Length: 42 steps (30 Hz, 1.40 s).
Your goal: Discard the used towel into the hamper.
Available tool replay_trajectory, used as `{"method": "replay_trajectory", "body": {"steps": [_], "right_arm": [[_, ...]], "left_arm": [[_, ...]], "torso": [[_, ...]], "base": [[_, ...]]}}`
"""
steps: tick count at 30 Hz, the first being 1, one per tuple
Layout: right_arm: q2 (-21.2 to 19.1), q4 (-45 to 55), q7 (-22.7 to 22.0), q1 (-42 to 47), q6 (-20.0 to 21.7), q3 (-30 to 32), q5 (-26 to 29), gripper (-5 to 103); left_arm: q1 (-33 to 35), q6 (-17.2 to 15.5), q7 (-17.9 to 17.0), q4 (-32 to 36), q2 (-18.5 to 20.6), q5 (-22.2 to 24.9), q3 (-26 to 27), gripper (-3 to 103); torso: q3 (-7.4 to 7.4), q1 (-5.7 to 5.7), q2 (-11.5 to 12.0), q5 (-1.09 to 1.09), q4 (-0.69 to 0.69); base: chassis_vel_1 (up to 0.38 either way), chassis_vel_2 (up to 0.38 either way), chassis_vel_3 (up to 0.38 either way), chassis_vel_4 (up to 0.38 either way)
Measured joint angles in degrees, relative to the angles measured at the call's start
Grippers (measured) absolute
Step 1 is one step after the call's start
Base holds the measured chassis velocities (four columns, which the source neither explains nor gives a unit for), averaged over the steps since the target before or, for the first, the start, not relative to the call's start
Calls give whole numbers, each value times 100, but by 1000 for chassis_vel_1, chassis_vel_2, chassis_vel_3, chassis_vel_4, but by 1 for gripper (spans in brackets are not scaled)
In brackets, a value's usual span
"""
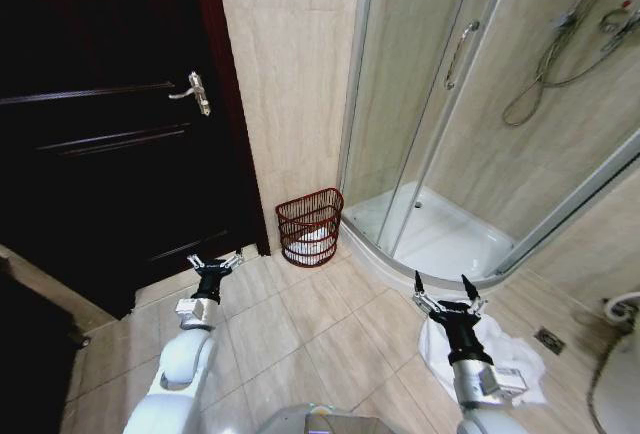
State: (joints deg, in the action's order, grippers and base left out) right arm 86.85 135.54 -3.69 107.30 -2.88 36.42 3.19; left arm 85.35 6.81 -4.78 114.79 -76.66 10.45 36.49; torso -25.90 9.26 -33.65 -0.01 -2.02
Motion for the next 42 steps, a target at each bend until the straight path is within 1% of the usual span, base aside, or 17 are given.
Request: {"method": "replay_trajectory", "body": {"steps": [14,17,18,21,23,26,27,34,38,42], "right_arm": [[-52,-51,-98,111,-256,6,38,100],[-60,-58,-112,129,-289,10,44,100],[-62,-67,-114,138,-300,10,53,100],[-67,-78,-109,157,-299,22,85,100],[-70,-109,-104,160,-297,23,110,100],[-68,-140,-103,137,-305,22,123,100],[-62,-162,-103,117,-312,23,123,100],[-47,-217,-105,54,-335,21,121,100],[-35,-258,-115,-19,-337,20,116,100],[-31,-263,-136,-58,-332,47,121,100]], "left_arm": [[156,98,-6,50,-11,-64,4,100],[176,107,-6,63,-21,-85,-11,100],[186,119,-9,63,-28,-97,-30,100],[186,142,-12,63,-42,-109,-70,100],[191,186,-11,62,-56,-125,-128,100],[202,200,-4,59,-64,-148,-174,100],[211,162,0,66,-65,-169,-186,100],[185,69,68,103,-65,-150,-178,100],[146,-9,68,116,-66,-147,-179,100],[140,-97,85,156,-60,-146,-251,100]], "torso": [[-1,1,-1,0,2],[0,0,-2,1,2],[0,-1,-1,2,0],[-1,1,-1,-1,3],[0,0,-2,3,2],[0,0,-1,0,2],[0,0,-2,6,3],[-14,16,-32,2,0],[-71,60,-138,0,-1],[-131,104,-240,0,5]], "base": [[-203,-208,203,208],[-317,-291,314,278],[-318,-325,320,338],[-322,-342,330,342],[-353,-361,357,349],[-355,-353,360,346],[-243,-287,296,319],[-129,-173,200,105],[61,4,-29,16],[45,110,-135,-25]]}}
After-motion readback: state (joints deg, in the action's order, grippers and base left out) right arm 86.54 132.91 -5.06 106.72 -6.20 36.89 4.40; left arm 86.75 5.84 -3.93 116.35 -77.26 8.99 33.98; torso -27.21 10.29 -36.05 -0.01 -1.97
